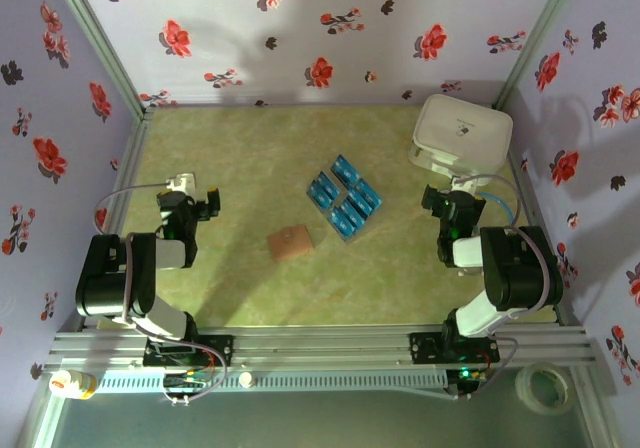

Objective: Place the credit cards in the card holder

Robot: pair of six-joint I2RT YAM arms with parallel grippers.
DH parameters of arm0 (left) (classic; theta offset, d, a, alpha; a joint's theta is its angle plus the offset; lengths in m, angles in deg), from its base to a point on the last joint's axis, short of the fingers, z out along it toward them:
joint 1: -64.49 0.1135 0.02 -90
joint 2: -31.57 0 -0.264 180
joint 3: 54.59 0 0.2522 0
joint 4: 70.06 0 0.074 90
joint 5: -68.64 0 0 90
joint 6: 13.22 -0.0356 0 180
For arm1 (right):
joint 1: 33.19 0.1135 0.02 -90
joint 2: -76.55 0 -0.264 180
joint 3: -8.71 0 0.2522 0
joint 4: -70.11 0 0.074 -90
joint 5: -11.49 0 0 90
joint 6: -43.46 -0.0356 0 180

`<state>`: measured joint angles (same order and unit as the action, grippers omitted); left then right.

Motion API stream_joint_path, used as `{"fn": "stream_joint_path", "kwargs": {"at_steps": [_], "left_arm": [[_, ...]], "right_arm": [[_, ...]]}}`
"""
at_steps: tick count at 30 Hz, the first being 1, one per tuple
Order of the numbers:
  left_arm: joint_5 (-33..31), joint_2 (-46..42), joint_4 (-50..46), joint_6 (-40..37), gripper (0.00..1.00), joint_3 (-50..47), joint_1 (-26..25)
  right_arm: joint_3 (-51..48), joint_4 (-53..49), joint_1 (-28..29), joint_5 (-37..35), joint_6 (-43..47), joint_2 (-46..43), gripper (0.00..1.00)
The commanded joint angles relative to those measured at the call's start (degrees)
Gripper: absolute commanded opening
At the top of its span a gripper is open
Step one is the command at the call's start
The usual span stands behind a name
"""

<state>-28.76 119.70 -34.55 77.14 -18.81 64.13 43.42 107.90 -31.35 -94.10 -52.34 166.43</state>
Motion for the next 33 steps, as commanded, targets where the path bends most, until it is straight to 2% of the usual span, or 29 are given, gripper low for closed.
{"fn": "stream_joint_path", "kwargs": {"at_steps": [1,4,8,10,13,17,19,22,25,28,33], "left_arm": [[-0.7,-0.1,3.9,1.1,1.00,-0.8,0.4],[-2.5,-2.1,5.1,1.0,1.00,-2.3,0.4],[-4.4,-5.9,-3.0,0.6,1.00,0.4,-1.1],[-7.4,-8.0,-6.2,0.7,1.00,1.4,-2.0],[-9.7,-11.4,-11.5,0.5,1.00,3.2,-2.7],[-10.4,-16.7,-21.1,7.0,1.00,8.1,-3.1],[-10.1,-18.9,-29.1,13.2,1.00,12.4,-3.3],[-7.9,-20.8,-41.9,21.8,1.00,19.3,-4.2],[-5.6,-21.5,-53.7,27.3,1.00,24.8,-6.6],[-3.8,-21.8,-61.6,30.3,1.00,27.3,-9.7],[-3.0,-22.9,-67.3,32.9,1.00,25.0,-16.3]], "right_arm": [[-0.1,1.5,-0.5,0.8,-0.5,-0.8,0.99],[-2.6,6.0,-0.5,0.8,-0.3,-1.2,0.99],[-4.0,3.3,-0.5,-1.2,-1.0,-7.1,0.99],[-2.1,-4.9,-0.5,-2.4,-1.6,-13.2,0.99],[4.3,-23.1,-0.5,-3.2,-6.0,-21.0,0.99],[12.7,-42.5,-0.5,-9.4,-23.7,-26.2,0.99],[16.0,-46.2,-0.7,-4.1,-24.3,-27.1,0.99],[20.3,-49.6,-0.6,8.6,-24.7,-27.2,0.99],[23.8,-53.6,1.3,18.5,-24.6,-26.8,0.99],[26.3,-58.8,6.8,21.1,-23.2,-26.3,0.99],[25.3,-60.4,18.6,21.5,-24.4,-25.5,0.95]]}}
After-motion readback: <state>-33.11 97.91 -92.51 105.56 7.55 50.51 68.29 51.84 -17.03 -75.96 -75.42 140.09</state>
